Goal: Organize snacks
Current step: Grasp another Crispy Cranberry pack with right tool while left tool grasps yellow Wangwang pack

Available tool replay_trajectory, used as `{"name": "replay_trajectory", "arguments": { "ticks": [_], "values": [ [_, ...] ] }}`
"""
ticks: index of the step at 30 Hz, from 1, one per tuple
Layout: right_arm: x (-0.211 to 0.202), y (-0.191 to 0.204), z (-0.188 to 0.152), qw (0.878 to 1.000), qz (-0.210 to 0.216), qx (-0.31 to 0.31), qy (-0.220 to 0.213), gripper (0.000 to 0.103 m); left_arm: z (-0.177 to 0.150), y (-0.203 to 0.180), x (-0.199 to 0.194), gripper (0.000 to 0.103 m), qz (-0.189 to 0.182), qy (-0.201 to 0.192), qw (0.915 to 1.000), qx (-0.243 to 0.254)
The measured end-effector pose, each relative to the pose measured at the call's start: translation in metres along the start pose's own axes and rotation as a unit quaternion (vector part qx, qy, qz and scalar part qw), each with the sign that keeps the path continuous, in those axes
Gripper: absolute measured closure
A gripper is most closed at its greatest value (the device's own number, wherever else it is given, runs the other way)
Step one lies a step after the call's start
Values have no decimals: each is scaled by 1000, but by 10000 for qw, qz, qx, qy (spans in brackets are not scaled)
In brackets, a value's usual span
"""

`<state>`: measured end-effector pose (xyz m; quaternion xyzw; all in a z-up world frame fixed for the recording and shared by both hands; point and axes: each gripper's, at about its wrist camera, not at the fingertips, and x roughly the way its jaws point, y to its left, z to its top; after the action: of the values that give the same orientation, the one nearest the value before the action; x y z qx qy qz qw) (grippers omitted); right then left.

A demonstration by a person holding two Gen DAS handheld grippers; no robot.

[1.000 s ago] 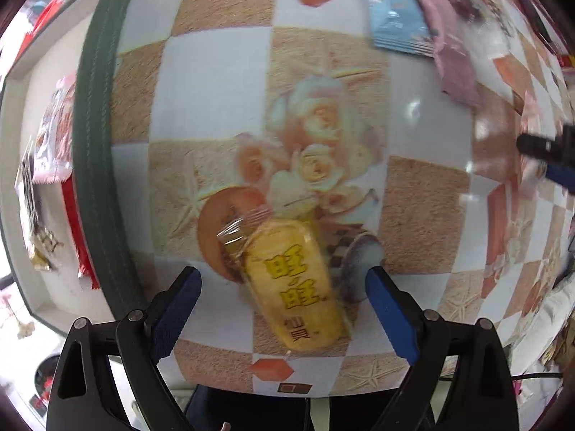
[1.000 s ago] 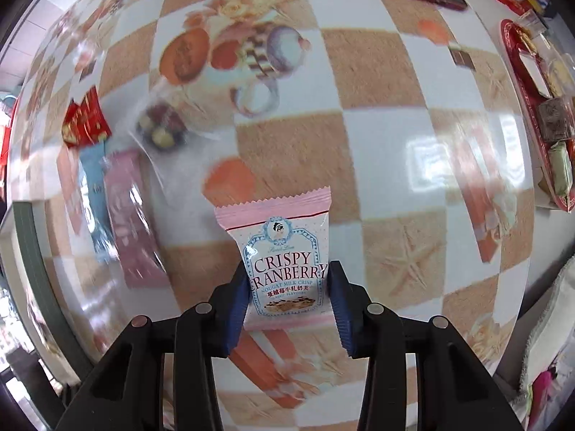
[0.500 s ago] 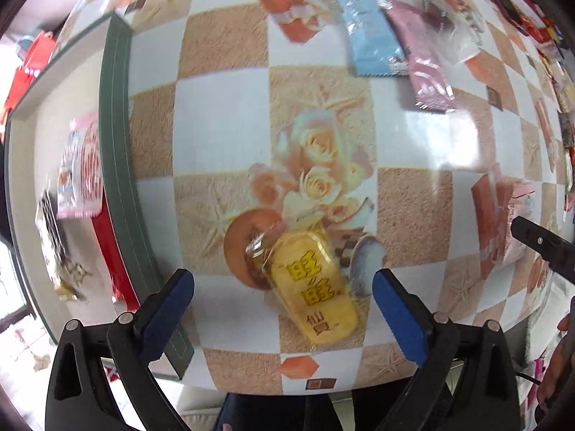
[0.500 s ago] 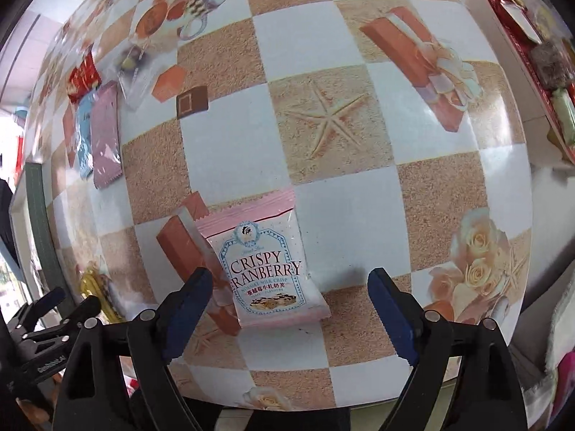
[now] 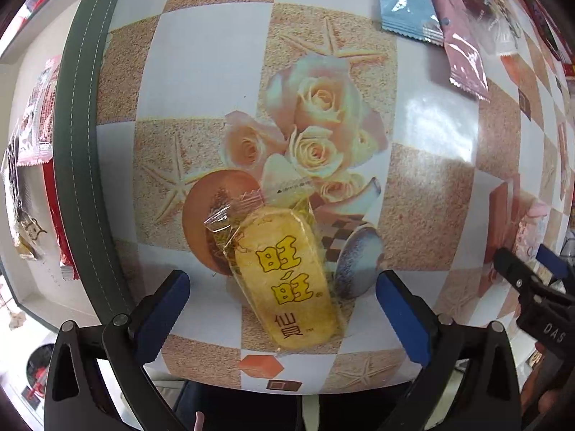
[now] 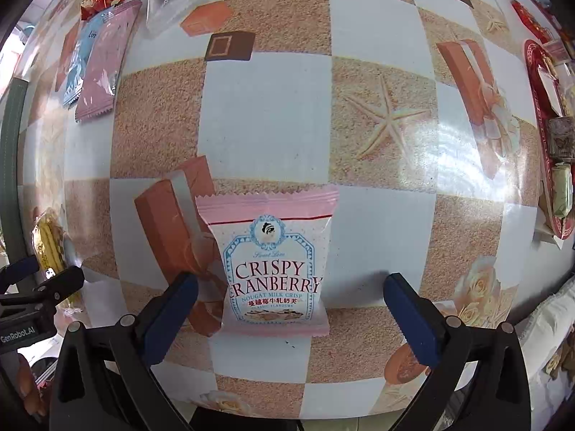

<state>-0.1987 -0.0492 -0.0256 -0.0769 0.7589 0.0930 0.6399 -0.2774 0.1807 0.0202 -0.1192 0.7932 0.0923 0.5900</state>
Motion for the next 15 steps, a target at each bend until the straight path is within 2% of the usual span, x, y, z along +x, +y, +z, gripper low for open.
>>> {"name": "replay_trajectory", "arguments": {
  "ticks": [3,6,8,9,10,11,12,13,14,15],
  "values": [
    [-7,-8,8,10000,1,37,24,0,19,-15,0,0,28,61,9999,74],
    [-13,-23,27,9997,3,23,248,0,20,-35,-8,1,305,39,9964,792],
    [-8,-25,45,9995,12,58,319,1,16,-45,-15,16,385,-74,9915,1241],
    [-8,-23,46,9995,18,54,306,6,14,-48,-18,22,302,-69,9896,1407],
    [-11,-22,46,9997,20,54,240,10,11,-49,-21,32,299,-64,9876,1538],
    [-14,-20,46,9999,16,55,163,23,10,-51,-25,45,320,-85,9850,1691],
    [-17,-22,54,9999,15,41,102,42,9,-52,-27,53,345,-120,9820,1852],
    [-20,-20,54,10000,26,27,36,55,8,-52,-32,64,362,-147,9782,2041],
    [-23,-19,55,10000,60,30,0,64,10,-58,-31,64,353,-111,9754,2174],
    [-24,-22,55,9997,219,83,29,64,12,-57,-32,64,316,-105,9750,2196]
  ]
}}
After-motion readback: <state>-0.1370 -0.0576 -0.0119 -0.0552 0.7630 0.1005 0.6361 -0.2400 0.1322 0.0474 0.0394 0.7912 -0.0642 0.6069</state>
